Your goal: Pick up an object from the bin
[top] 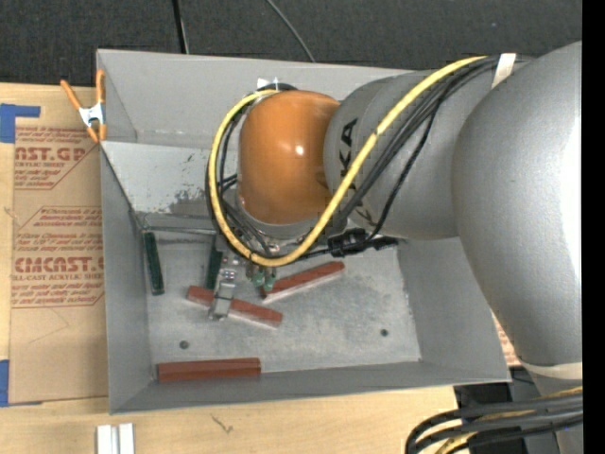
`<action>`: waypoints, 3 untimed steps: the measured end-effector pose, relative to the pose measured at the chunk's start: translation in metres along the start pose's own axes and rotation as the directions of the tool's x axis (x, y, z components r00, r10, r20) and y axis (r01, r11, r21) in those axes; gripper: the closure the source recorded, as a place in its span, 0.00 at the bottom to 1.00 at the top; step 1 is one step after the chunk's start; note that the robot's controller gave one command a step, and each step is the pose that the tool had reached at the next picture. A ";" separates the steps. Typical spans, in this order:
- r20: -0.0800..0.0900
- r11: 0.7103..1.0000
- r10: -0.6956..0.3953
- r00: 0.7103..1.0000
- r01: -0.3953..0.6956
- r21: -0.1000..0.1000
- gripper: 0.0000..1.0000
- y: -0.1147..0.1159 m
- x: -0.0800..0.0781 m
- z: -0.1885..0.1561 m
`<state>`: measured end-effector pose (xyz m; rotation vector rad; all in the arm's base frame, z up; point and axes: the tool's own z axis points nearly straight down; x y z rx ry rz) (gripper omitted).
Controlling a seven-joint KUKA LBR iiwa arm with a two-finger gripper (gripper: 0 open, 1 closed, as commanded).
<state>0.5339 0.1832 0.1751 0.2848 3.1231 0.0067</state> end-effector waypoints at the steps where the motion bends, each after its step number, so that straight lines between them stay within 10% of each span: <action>1: -0.003 0.986 0.168 0.986 -0.168 0.004 0.00 -0.012 -0.010 0.047; 2: 0.001 0.988 0.157 0.988 -0.157 0.000 1.00 -0.025 0.009 0.103; 3: 0.001 0.988 0.157 0.988 -0.157 0.000 1.00 -0.025 0.009 0.103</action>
Offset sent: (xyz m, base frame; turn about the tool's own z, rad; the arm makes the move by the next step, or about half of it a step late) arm -0.0142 -0.0239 -0.1051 0.1577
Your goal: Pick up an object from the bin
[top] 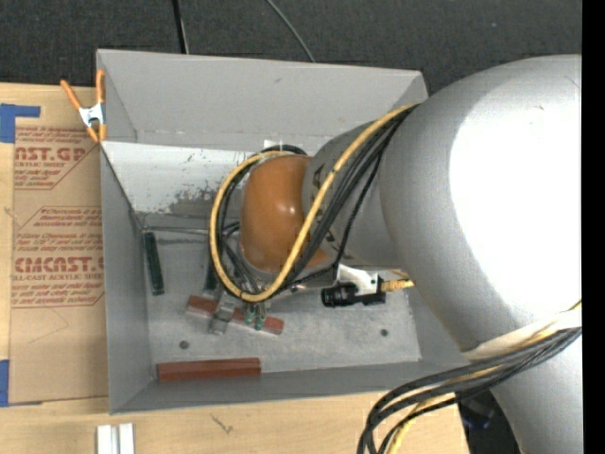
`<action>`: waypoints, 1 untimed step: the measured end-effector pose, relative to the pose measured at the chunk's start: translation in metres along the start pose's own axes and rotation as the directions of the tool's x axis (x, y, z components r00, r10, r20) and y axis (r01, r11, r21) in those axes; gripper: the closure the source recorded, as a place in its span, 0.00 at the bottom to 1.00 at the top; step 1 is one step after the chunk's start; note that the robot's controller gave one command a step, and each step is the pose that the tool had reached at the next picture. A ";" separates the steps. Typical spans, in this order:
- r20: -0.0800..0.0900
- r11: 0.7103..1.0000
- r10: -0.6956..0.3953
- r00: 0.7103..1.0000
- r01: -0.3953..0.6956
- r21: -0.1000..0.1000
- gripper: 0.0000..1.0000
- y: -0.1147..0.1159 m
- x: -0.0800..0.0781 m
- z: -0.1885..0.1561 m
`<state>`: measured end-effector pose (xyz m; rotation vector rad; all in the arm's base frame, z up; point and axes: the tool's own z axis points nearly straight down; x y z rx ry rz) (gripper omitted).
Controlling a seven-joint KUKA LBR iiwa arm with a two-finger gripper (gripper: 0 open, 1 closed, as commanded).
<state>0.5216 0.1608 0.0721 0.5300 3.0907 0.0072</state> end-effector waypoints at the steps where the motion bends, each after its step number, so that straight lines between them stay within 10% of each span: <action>1: -0.005 1.000 -0.028 1.000 0.028 0.004 1.00 -0.001 -0.008 -0.113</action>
Offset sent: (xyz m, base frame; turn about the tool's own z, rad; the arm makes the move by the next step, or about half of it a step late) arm 0.0000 0.0000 0.0000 0.0000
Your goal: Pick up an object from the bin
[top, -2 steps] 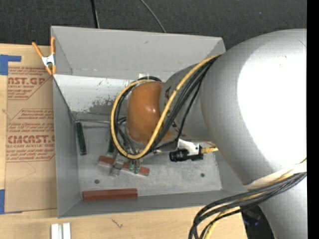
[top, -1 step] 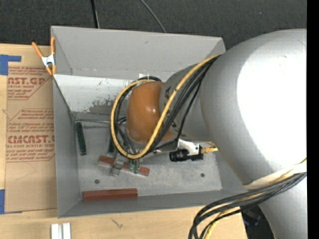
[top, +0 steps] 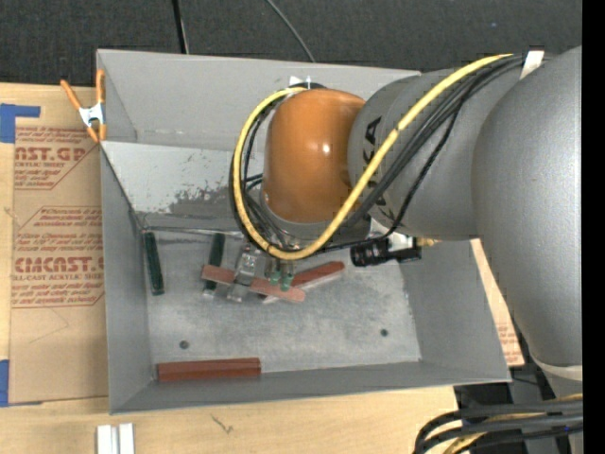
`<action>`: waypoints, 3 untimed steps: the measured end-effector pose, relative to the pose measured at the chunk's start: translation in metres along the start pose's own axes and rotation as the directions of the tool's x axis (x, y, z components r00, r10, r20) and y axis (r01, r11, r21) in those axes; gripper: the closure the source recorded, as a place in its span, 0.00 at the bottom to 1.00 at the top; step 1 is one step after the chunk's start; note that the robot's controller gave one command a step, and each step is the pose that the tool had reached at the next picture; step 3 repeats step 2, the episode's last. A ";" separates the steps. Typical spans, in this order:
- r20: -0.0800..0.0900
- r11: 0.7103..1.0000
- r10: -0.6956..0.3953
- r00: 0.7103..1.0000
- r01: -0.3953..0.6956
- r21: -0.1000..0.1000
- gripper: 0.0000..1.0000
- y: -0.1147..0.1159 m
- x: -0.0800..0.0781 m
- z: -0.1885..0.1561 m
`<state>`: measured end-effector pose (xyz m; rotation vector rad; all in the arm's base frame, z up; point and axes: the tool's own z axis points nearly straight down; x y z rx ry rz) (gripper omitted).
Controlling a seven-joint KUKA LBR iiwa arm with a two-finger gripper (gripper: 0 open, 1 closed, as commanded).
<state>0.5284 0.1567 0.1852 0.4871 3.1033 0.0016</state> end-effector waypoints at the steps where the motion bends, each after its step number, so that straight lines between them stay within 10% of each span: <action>1: 0.000 1.000 0.000 1.000 0.000 0.000 1.00 0.000 0.000 0.000; 3: 0.002 1.000 0.009 1.000 -0.009 0.000 1.00 -0.005 -0.028 -0.060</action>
Offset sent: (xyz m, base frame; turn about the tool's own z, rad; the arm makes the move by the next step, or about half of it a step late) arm 0.0250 -0.0140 0.0606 0.0094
